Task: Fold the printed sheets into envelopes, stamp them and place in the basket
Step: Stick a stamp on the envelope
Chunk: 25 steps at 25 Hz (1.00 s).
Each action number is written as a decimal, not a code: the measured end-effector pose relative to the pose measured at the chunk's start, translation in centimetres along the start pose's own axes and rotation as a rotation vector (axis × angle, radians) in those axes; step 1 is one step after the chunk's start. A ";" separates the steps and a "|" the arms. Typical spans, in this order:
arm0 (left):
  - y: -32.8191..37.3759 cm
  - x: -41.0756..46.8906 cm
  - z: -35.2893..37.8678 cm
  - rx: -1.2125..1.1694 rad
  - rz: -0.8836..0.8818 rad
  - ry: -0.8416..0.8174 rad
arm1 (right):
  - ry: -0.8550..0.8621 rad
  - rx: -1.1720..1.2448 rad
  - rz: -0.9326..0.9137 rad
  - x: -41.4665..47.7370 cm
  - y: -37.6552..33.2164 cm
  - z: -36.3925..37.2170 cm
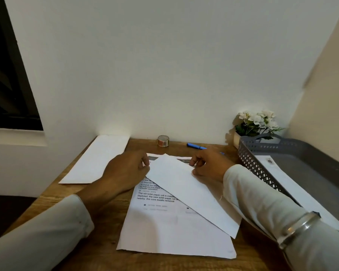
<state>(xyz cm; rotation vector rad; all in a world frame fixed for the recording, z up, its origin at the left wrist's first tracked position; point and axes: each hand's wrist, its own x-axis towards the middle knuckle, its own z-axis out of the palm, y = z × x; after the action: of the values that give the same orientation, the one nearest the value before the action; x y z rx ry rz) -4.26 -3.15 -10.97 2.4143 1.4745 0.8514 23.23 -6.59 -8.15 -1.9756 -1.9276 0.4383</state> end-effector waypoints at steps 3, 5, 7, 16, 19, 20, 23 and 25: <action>0.0 -0.5 0.3 0.123 0.117 0.015 | -0.008 -0.180 -0.028 0.1 -0.7 0.1; 0.1 -0.5 0.7 0.128 0.153 0.038 | 0.018 -0.297 -0.098 0.1 -1.6 0.4; 0.1 -0.7 1.0 0.118 0.154 0.060 | 0.047 -0.345 -0.254 0.1 -3.0 1.6; -0.7 -1.3 1.7 0.251 0.259 0.053 | 0.083 -0.408 -0.489 3.3 -2.9 4.7; 0.1 0.5 2.2 0.324 0.325 0.008 | 0.069 -0.357 -0.483 3.8 -2.6 4.9; 0.0 1.3 2.5 0.300 0.318 -0.031 | 0.065 -0.340 -0.480 3.9 -2.6 5.0; 0.1 2.5 2.7 0.276 0.338 -0.085 | 0.075 -0.328 -0.469 4.1 -2.2 4.9; 0.0 1.5 1.9 0.305 0.360 -0.047 | 0.059 -0.328 -0.458 4.1 -2.3 4.9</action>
<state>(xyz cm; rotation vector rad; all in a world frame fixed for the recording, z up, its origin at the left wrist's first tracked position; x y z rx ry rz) -2.63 -1.59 -11.94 2.9649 1.2494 0.6634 19.07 -2.29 -11.44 -1.6114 -2.4411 -0.0618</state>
